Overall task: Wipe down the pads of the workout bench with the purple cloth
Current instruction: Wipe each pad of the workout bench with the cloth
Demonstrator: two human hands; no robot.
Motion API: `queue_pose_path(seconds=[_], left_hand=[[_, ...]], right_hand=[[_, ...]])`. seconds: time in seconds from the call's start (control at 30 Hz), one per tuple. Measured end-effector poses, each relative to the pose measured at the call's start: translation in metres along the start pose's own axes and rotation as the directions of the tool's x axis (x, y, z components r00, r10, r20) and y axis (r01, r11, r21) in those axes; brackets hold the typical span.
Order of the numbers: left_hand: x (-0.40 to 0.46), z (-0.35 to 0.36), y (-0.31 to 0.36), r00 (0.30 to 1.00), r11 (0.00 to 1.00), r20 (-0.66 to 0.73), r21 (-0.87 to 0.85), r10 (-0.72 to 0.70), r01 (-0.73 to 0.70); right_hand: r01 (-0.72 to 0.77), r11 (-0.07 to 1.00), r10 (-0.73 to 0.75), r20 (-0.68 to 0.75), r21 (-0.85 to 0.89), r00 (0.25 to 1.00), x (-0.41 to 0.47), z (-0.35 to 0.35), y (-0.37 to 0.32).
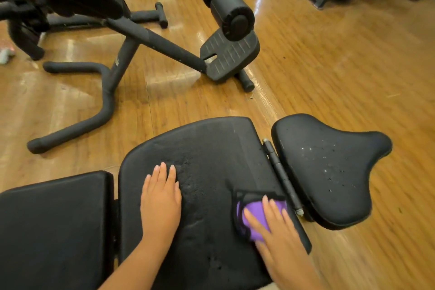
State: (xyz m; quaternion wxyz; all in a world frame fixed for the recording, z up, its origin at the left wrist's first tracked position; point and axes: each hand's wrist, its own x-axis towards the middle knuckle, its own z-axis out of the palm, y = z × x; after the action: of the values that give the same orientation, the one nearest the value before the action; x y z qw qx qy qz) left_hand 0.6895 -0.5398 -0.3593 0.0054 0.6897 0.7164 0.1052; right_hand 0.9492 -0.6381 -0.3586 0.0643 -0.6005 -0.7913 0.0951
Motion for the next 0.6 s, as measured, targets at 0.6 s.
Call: queue_pose_path(seconds=[0.6], left_hand=[[0.001, -0.001, 0.003, 0.999, 0.999, 0.033, 0.038, -0.002, 0.001]], right_hand=[[-0.061, 0.992, 0.049, 0.105, 0.113, 0.993, 0.135, -0.024, 0.022]])
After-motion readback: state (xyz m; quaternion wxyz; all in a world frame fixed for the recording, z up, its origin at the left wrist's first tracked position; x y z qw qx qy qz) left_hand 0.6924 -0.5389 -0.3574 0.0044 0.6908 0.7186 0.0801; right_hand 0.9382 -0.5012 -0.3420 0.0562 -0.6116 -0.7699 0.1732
